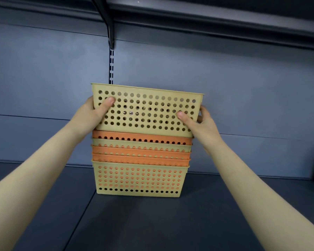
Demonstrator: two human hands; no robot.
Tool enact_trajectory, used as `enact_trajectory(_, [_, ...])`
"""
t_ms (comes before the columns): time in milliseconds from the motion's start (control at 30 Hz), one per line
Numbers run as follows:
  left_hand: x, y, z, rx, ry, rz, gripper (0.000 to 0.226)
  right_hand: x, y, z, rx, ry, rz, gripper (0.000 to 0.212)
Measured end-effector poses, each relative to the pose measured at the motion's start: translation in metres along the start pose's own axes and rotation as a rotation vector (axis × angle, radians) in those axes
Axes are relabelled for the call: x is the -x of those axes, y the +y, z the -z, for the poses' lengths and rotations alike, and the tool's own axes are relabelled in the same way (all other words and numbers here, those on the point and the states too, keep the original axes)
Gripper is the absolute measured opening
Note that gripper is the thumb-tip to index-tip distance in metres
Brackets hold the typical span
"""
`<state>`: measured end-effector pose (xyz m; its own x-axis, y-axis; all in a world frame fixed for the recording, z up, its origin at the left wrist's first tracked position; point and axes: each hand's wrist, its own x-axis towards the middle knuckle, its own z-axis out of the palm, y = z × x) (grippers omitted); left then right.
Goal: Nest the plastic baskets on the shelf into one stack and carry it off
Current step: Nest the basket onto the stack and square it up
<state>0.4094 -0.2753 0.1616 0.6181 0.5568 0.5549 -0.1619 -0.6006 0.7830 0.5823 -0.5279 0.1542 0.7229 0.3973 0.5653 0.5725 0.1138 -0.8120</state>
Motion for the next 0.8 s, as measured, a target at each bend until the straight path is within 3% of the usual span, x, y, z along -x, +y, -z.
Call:
enact_trajectory(367, [0.003,-0.026,-0.005,-0.023,-0.003,0.03,0.057,0.003,0.035,-0.012,-0.107,-0.008,-0.011,0.087])
enact_trajectory(600, [0.016,-0.028,-0.008,-0.025,-0.005,0.07,0.049,0.013,0.053,-0.021,-0.18,-0.009,-0.011,0.077])
enact_trajectory(733, [0.023,-0.04,-0.005,0.061,0.0,0.104,0.083,0.02,0.068,-0.026,-0.136,0.026,-0.003,0.102])
enact_trajectory(800, [0.03,-0.048,-0.009,0.162,0.019,0.137,0.096,0.024,0.07,-0.029,-0.24,0.015,0.022,0.1])
